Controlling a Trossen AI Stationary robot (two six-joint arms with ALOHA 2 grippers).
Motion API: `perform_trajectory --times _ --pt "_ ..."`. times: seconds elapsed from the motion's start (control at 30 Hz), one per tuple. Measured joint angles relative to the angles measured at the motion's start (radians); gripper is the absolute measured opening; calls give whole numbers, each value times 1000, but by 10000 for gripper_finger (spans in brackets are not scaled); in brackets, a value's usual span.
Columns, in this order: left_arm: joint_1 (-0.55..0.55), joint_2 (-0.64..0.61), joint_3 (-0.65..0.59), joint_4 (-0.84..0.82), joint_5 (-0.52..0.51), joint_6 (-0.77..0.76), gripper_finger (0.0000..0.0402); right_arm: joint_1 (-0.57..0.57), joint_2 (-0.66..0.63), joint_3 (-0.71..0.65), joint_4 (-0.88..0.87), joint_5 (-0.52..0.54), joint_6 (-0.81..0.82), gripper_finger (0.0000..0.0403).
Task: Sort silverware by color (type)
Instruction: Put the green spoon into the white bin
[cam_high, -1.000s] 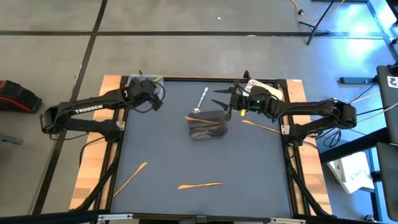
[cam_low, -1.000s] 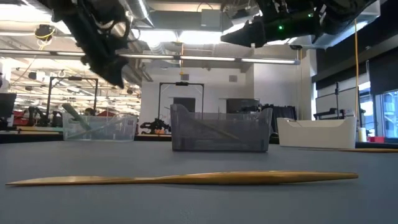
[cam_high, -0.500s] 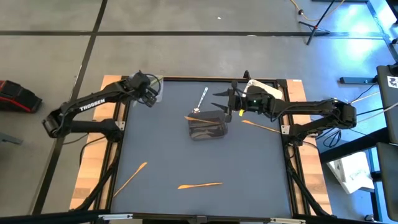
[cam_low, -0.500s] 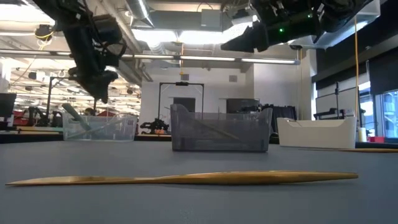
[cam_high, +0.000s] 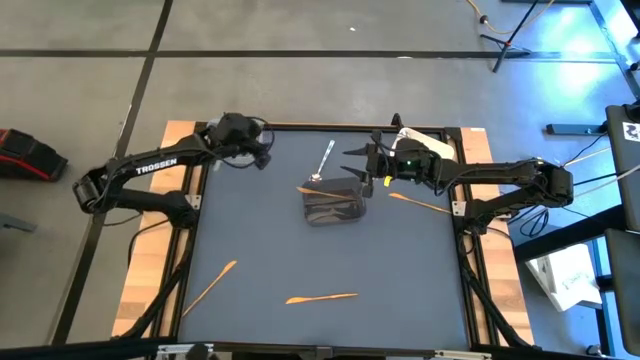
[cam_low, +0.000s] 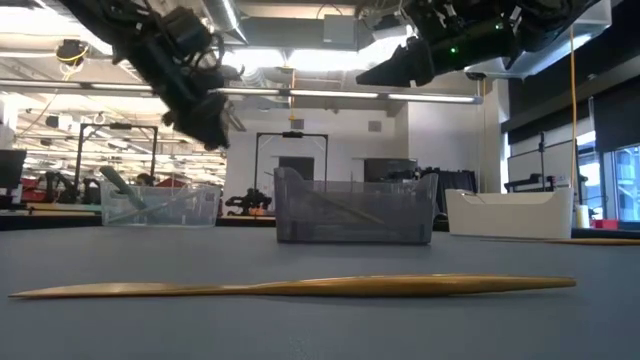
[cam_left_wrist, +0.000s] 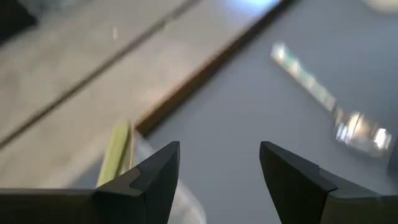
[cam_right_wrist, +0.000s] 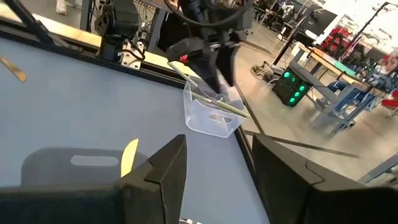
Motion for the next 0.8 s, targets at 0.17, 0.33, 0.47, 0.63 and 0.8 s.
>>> perform_trajectory --times 0.17,0.33,0.47,0.63,0.8 --pt "-31 47 0 158 58 0 218 0 0 0 0 0 12 175" --pt "-36 164 0 295 143 -40 218 0 0 0 -17 0 30 175" --pt "-36 290 1 439 206 -91 218 0 0 0 -17 0 36 175" --pt "-34 468 146 364 254 -135 218 0 0 0 -17 0 35 175" --pt "-36 652 367 173 257 -132 218 0 0 0 -25 0 27 175"
